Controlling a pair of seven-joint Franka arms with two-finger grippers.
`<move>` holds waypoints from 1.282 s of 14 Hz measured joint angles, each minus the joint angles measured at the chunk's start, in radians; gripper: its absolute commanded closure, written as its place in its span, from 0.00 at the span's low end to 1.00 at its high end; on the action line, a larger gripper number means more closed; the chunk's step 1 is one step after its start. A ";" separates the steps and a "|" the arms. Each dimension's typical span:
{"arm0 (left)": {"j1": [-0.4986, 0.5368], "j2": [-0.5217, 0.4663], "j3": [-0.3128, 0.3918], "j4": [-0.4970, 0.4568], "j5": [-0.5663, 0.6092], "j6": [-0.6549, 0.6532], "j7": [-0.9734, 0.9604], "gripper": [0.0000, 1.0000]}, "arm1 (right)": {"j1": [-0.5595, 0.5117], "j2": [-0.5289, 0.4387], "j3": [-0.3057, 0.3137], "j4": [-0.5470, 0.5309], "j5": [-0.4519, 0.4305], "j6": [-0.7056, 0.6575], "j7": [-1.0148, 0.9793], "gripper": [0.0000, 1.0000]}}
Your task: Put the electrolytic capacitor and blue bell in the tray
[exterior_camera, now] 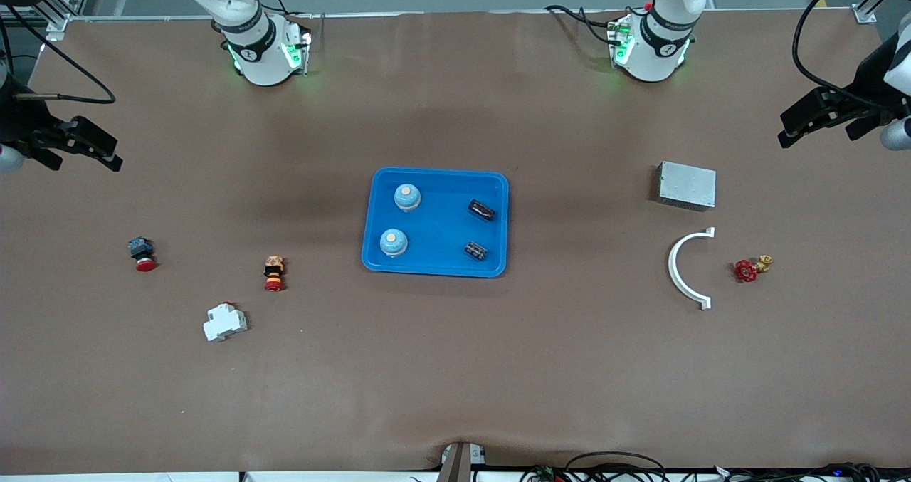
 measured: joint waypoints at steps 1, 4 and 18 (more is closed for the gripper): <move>0.000 0.001 0.000 0.000 0.000 0.000 0.000 0.00 | 0.000 0.015 0.000 0.024 0.000 -0.004 0.000 0.00; 0.001 0.001 0.000 0.000 0.000 0.000 0.000 0.00 | 0.000 0.076 -0.001 0.118 0.000 -0.102 0.000 0.00; 0.017 0.008 0.013 -0.002 -0.050 0.009 0.135 0.00 | -0.003 0.112 -0.009 0.160 -0.008 -0.140 0.001 0.00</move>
